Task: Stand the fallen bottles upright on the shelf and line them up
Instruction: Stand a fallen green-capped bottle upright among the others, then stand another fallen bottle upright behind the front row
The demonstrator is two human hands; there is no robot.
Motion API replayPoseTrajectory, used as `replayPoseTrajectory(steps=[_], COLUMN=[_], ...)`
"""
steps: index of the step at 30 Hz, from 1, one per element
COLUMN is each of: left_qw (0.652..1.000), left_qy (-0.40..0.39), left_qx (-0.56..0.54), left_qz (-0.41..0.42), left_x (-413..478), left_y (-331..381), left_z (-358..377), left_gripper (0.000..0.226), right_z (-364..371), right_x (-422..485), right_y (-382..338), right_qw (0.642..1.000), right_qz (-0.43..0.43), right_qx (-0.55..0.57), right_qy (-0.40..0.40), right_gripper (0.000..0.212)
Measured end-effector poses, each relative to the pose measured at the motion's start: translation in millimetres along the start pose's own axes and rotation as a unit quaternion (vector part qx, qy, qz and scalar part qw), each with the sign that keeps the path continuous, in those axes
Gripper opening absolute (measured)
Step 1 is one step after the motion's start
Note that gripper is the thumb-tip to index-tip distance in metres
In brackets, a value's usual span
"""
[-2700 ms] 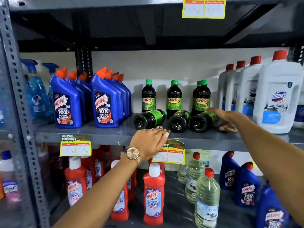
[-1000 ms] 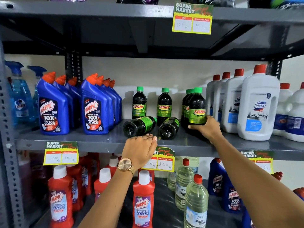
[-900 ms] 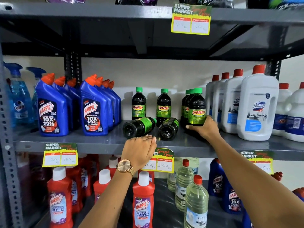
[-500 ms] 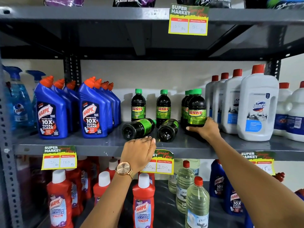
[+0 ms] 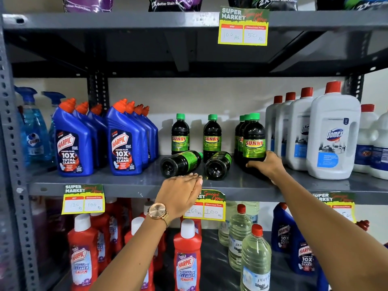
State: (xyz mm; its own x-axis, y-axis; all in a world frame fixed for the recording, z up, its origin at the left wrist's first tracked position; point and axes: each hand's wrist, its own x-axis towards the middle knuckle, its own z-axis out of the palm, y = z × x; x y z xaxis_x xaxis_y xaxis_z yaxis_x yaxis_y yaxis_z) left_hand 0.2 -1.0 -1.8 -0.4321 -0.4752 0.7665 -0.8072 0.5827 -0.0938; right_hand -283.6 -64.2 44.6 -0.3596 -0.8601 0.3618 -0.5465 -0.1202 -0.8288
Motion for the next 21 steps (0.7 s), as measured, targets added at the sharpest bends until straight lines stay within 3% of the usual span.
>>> replayPoseTrajectory(steps=[2, 4, 7, 8, 10, 12, 15, 18, 21], left_qw=[0.999, 0.996, 0.991, 0.99, 0.989, 0.987, 0.986, 0.987, 0.988], left_qy=[0.009, 0.055, 0.127, 0.126, 0.093, 0.059, 0.049, 0.051, 0.056], left_qx=[-0.041, -0.058, -0.033, -0.018, 0.026, 0.086, 0.122, 0.119, 0.12], left_qz=[0.022, 0.034, -0.019, -0.053, -0.11, -0.121, -0.1, -0.098, -0.085], left_x=[-4.2, -14.2, -30.4, -33.1, -32.9, -31.7, -35.8, -37.1, -36.9], left_y=[-2.6, -9.3, -31.7, -40.1, -53.9, -61.8, -66.2, -70.4, -73.3], left_z=[-8.5, -17.4, -27.7, -31.1, -33.9, -31.4, -24.6, -22.3, -19.7], left_gripper=[0.044, 0.039, 0.034, 0.034, 0.038, 0.042, 0.047, 0.044, 0.043], right_z=[0.2, -2.4, -4.0, -2.5, 7.3, 22.3, 41.9, 50.8, 54.8], right_x=[-4.9, -12.2, -31.6, -36.4, -43.4, -46.0, -39.6, -27.5, -34.3], right_y=[-4.8, -10.7, -26.8, -34.5, -51.2, -69.0, -89.7, -99.3, -87.4], right_qw=[1.0, 0.993, 0.955, 0.954, 0.974, 0.985, 0.957, 0.945, 0.961], right_qz=[0.007, -0.033, -0.179, -0.194, -0.163, -0.065, 0.075, 0.126, 0.165], right_qx=[-0.018, -0.056, -0.034, -0.041, -0.11, -0.152, -0.186, -0.15, -0.049], right_qy=[0.006, 0.094, 0.236, 0.225, 0.115, -0.041, -0.21, -0.261, -0.216], right_gripper=[0.06, 0.076, 0.055, 0.056, 0.08, 0.089, 0.091, 0.064, 0.059])
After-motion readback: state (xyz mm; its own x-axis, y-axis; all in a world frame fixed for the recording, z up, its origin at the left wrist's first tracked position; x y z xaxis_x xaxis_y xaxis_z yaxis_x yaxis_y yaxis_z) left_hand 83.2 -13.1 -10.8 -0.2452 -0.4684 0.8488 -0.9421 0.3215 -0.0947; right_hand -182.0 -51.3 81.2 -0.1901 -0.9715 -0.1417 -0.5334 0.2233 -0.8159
